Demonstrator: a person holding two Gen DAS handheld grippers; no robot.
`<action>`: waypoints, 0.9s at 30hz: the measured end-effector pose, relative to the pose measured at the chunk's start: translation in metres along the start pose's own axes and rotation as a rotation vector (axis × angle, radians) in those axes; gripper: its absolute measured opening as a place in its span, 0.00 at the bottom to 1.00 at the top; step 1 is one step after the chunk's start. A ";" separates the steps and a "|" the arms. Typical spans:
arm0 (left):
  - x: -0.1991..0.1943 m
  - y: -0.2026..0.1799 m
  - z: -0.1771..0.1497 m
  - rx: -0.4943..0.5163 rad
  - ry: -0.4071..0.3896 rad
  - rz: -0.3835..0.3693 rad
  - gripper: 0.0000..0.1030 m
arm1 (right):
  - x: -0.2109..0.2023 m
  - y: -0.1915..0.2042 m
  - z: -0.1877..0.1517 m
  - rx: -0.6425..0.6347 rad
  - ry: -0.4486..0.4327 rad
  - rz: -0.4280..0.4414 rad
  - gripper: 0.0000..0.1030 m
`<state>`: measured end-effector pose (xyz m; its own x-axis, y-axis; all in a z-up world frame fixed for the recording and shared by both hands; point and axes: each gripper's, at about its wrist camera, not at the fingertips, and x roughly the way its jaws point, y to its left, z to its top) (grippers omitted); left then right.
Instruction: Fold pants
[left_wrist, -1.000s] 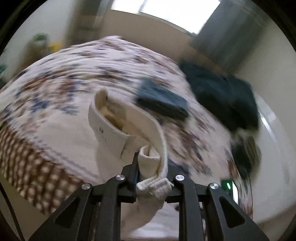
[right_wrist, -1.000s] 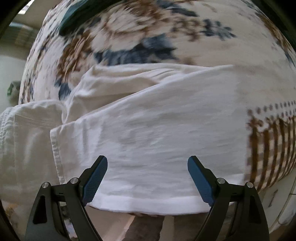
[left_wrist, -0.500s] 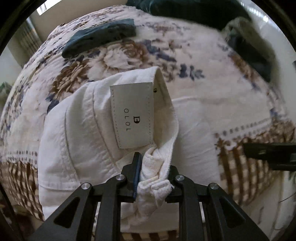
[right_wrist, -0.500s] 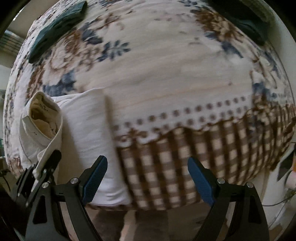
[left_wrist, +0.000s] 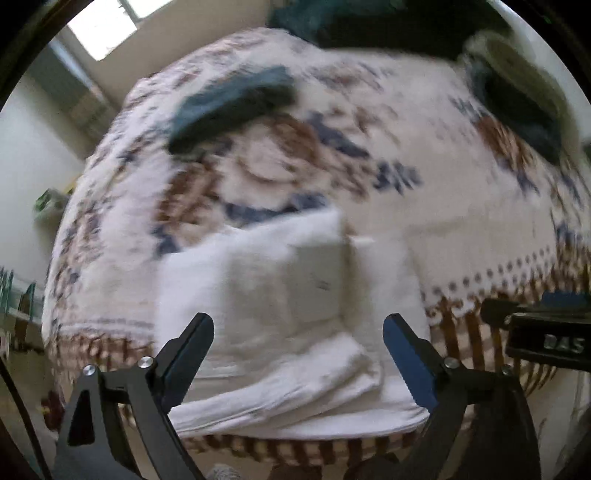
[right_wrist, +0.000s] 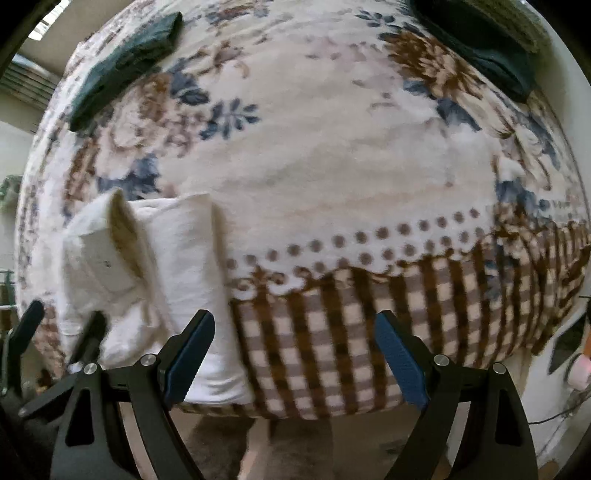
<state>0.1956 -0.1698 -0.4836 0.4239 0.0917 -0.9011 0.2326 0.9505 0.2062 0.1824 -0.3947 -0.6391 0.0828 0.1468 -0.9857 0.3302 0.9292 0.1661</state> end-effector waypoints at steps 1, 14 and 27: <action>-0.008 0.014 0.001 -0.032 -0.004 0.014 0.91 | -0.003 0.002 0.000 0.005 0.000 0.042 0.88; 0.061 0.202 -0.053 -0.292 0.214 0.407 0.91 | 0.097 0.108 0.031 -0.033 0.188 0.432 0.88; 0.062 0.213 -0.049 -0.367 0.218 0.206 0.91 | -0.010 0.080 -0.002 -0.040 0.007 0.334 0.18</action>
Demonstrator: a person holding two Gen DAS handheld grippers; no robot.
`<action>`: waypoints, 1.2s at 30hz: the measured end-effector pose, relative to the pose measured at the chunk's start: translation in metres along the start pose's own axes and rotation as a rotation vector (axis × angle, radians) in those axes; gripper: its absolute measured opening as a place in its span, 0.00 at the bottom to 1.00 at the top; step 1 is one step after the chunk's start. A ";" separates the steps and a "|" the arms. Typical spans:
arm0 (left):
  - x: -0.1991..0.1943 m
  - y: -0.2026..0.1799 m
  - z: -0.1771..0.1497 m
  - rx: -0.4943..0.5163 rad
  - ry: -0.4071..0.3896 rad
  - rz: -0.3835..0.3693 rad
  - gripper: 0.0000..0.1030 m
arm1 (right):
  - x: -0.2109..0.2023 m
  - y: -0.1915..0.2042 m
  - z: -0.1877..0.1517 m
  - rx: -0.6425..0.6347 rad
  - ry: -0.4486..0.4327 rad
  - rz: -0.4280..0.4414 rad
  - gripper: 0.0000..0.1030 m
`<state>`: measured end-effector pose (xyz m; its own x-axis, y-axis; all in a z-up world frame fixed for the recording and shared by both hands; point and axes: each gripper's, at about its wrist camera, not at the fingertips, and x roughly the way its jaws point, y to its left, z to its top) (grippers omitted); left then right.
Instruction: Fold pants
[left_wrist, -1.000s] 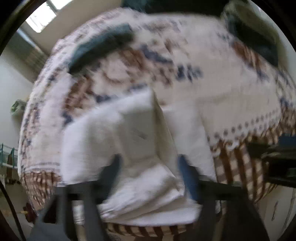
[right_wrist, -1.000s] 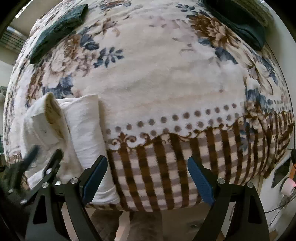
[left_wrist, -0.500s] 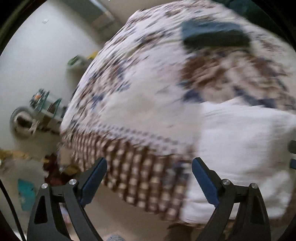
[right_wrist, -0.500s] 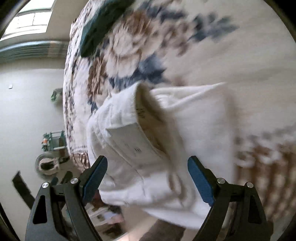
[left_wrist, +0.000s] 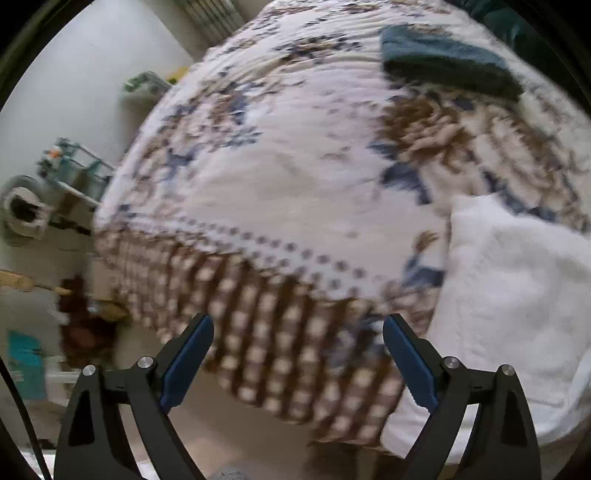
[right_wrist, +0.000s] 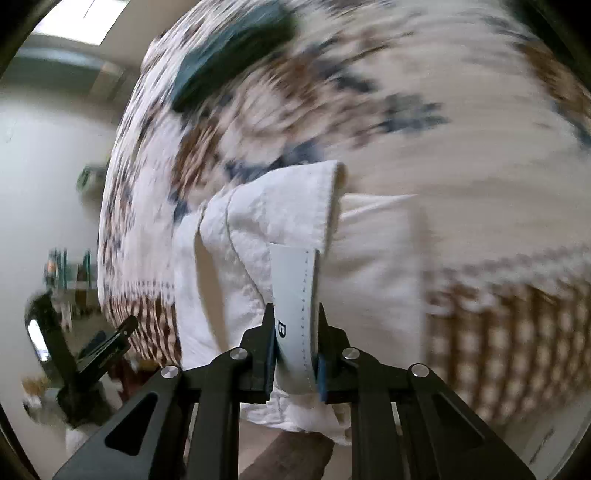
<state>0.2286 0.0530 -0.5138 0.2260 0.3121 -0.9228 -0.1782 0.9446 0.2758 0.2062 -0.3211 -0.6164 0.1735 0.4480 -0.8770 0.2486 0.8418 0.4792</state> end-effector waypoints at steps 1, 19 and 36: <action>0.000 -0.004 0.003 0.002 0.006 -0.025 0.91 | -0.012 -0.012 -0.002 0.023 -0.005 -0.014 0.18; 0.084 -0.135 0.089 0.057 0.185 -0.531 0.77 | 0.010 -0.129 0.020 0.269 0.035 0.045 0.76; 0.116 -0.104 0.102 -0.215 0.293 -0.766 0.32 | 0.031 -0.120 0.065 0.180 0.112 -0.032 0.48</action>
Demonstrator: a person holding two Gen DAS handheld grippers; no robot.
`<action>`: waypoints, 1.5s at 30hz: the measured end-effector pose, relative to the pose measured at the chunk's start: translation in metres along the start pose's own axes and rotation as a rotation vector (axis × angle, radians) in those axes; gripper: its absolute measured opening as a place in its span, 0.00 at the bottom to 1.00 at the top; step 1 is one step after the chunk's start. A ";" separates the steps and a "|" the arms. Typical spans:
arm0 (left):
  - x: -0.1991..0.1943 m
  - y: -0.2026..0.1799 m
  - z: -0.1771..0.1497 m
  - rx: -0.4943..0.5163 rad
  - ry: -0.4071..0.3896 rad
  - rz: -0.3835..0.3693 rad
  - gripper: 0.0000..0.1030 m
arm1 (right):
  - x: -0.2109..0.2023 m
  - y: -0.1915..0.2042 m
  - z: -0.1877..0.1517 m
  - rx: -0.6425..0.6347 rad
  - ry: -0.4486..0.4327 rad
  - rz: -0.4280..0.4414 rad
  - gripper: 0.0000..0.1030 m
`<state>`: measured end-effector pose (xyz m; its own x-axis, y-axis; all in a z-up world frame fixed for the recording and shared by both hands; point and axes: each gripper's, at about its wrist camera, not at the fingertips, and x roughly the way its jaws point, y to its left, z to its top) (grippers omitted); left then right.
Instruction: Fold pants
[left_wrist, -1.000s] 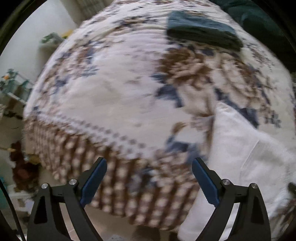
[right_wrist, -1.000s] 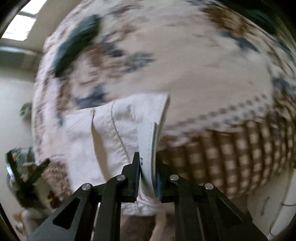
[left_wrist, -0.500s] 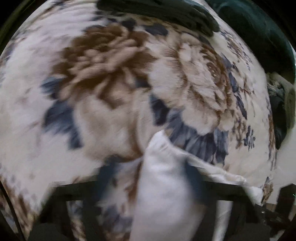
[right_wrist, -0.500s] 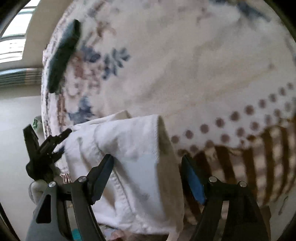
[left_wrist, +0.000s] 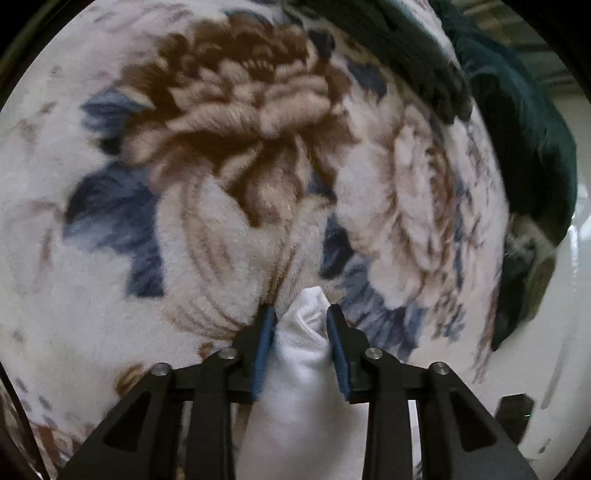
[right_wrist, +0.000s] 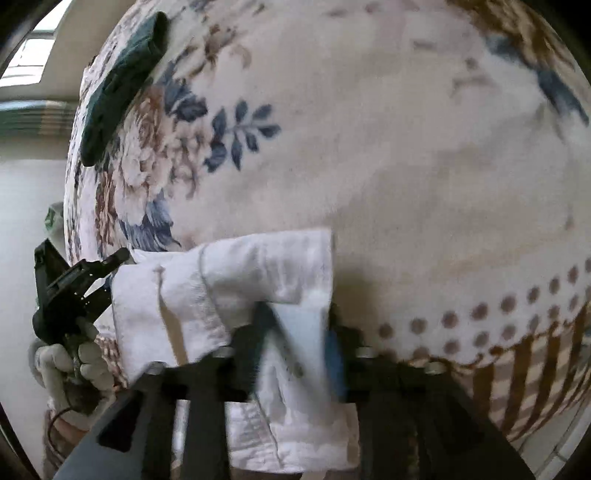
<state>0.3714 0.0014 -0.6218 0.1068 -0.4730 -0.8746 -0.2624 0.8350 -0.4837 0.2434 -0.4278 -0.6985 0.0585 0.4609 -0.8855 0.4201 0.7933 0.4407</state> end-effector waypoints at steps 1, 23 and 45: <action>-0.007 0.000 -0.001 0.002 -0.012 0.000 0.41 | -0.004 -0.005 -0.003 0.019 -0.006 0.030 0.63; -0.008 -0.010 0.004 0.075 -0.009 -0.021 0.61 | -0.028 -0.049 -0.073 0.164 -0.080 0.016 0.13; 0.023 -0.043 0.007 0.314 0.001 0.075 0.21 | 0.020 -0.029 0.009 0.091 -0.001 0.191 0.15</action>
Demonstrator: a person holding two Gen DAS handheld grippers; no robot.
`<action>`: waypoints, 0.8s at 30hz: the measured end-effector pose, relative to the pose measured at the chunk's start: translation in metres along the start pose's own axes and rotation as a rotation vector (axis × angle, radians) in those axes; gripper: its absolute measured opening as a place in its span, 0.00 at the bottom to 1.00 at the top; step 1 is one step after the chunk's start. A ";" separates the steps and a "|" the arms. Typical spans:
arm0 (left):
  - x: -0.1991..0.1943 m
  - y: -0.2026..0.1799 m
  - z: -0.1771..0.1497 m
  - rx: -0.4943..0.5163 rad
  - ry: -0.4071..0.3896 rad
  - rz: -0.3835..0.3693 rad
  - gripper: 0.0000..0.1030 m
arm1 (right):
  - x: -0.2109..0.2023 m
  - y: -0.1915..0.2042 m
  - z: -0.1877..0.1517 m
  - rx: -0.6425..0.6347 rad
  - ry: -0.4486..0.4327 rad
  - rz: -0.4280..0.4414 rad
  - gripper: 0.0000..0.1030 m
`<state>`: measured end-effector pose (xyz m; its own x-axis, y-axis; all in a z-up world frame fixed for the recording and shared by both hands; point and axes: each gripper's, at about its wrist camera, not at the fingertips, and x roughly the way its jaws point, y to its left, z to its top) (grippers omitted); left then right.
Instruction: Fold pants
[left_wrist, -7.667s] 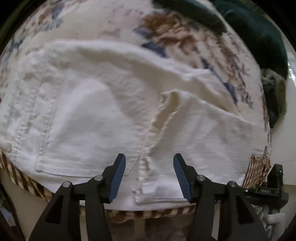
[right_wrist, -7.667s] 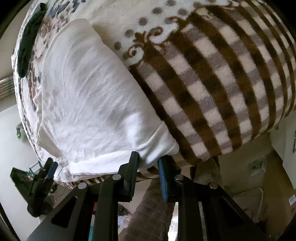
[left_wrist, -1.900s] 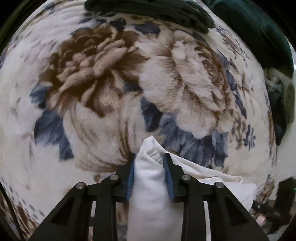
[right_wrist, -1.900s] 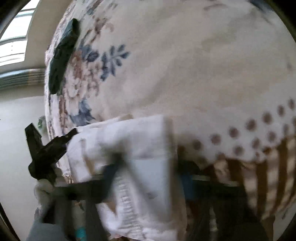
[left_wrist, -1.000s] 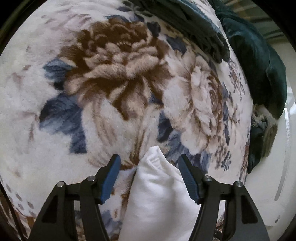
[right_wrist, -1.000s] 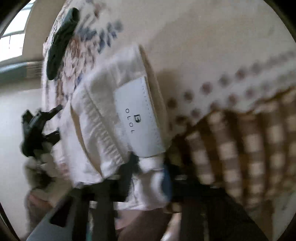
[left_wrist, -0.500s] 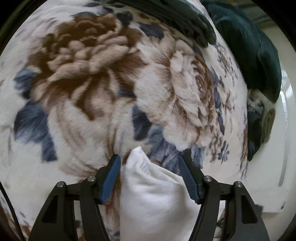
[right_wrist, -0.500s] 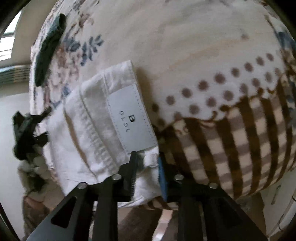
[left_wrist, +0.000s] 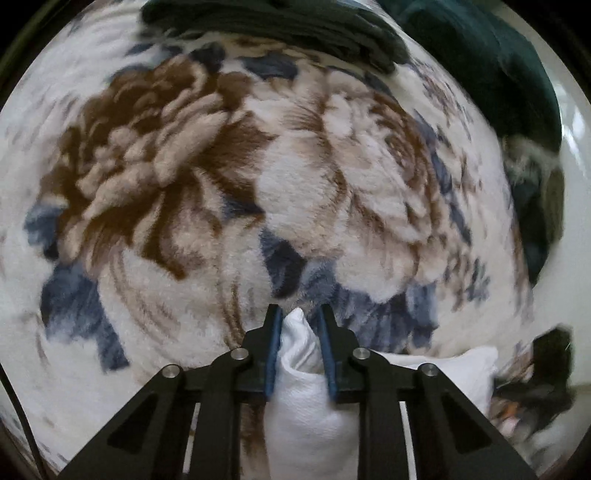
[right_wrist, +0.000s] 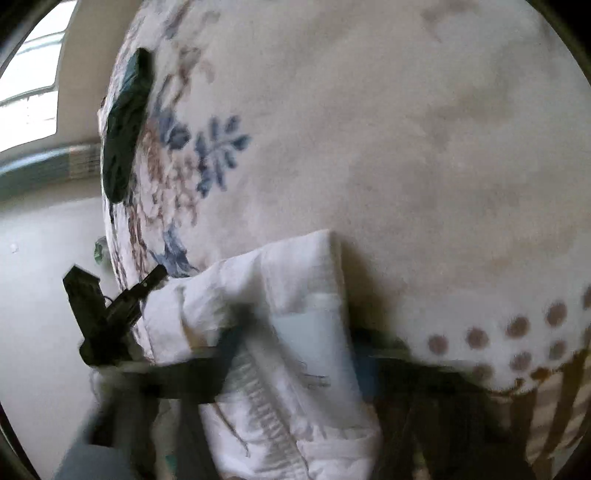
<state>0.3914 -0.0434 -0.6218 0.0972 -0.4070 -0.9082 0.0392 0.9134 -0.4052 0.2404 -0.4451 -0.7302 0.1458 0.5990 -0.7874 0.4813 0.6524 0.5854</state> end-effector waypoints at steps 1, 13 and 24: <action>-0.005 0.005 0.001 -0.034 -0.010 -0.034 0.22 | -0.002 0.008 -0.003 -0.026 -0.009 -0.042 0.15; -0.024 0.011 -0.004 -0.152 -0.007 -0.193 0.60 | -0.045 -0.028 -0.039 0.135 -0.132 -0.164 0.11; 0.013 0.001 -0.008 -0.042 0.065 -0.048 0.30 | -0.040 -0.011 -0.031 -0.027 -0.098 -0.260 0.28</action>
<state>0.3844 -0.0479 -0.6344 0.0316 -0.4512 -0.8918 0.0008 0.8923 -0.4514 0.2027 -0.4619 -0.6995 0.1039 0.3630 -0.9260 0.4903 0.7914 0.3652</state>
